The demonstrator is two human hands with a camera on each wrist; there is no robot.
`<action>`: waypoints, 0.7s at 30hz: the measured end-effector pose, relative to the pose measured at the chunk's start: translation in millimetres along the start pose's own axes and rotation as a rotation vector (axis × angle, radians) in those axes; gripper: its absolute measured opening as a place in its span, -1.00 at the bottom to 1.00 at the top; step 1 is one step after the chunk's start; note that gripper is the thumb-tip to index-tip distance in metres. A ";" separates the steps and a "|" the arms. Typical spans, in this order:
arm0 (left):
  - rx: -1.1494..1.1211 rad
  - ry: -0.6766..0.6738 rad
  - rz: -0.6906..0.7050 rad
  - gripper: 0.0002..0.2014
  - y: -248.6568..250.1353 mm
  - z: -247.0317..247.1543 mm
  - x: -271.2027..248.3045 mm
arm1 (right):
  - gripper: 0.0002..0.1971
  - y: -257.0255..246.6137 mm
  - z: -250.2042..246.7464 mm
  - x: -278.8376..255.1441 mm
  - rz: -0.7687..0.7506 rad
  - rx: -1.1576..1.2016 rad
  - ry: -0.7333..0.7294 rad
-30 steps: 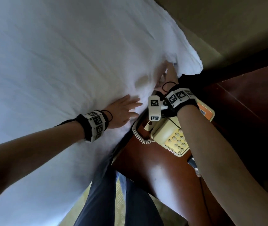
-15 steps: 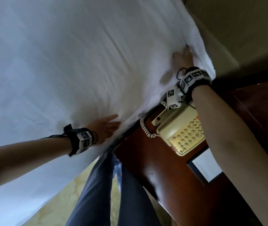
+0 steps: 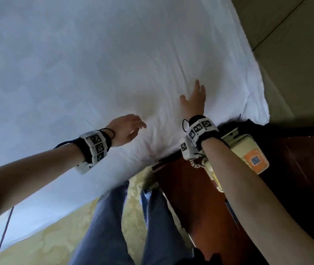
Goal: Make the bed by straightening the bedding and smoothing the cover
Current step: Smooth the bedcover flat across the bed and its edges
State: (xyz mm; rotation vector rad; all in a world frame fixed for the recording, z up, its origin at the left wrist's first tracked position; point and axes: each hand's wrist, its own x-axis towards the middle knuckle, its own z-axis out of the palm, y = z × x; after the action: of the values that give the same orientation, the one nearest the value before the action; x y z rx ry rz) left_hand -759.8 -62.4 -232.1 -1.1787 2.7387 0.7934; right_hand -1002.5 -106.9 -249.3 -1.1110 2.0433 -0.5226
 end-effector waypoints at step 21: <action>-0.200 0.458 -1.490 -0.36 -338.4 -57.2 -277.9 | -0.33 -282.7 362.4 -89.7 -0.964 -0.790 -0.550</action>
State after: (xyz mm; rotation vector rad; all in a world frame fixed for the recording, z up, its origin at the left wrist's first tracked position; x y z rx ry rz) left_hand -320.8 -100.4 -261.2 -2.9391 1.1289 0.5234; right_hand -541.1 -186.1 -263.2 -2.4021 1.1105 0.2126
